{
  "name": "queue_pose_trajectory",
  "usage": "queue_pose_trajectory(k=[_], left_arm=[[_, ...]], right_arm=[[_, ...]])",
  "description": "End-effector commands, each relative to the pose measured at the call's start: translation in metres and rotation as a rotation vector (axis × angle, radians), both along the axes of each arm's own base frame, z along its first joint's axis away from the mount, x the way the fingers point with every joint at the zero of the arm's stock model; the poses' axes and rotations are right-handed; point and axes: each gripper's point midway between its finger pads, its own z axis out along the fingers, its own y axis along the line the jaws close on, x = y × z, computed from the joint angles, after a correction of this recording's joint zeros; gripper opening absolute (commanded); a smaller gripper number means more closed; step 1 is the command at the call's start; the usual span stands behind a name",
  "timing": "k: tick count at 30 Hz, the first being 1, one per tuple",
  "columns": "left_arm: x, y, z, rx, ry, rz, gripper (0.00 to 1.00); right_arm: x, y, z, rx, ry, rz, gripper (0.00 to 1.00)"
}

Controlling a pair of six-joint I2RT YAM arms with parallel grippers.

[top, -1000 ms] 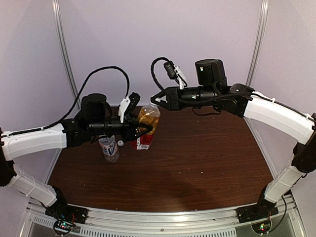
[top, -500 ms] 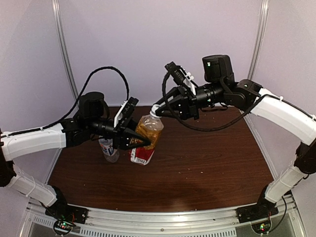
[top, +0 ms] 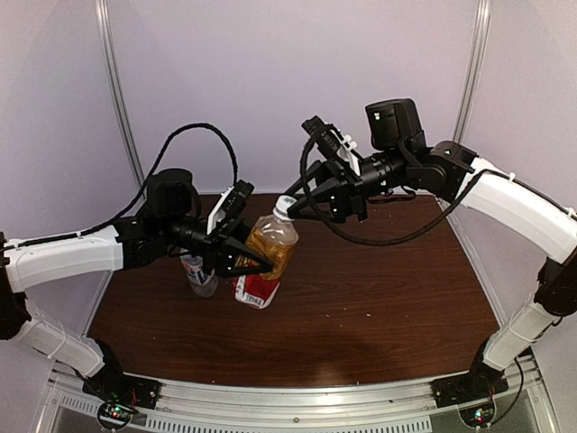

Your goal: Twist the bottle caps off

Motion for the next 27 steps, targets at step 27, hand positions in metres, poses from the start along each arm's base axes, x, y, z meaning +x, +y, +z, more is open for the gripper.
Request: queue_pose_trajectory(k=[27], left_arm=[[0.059, -0.001, 0.021, -0.02, -0.156, 0.359, 0.39]], right_arm=[[0.071, -0.012, 0.051, 0.08, 0.259, -0.615, 0.78]])
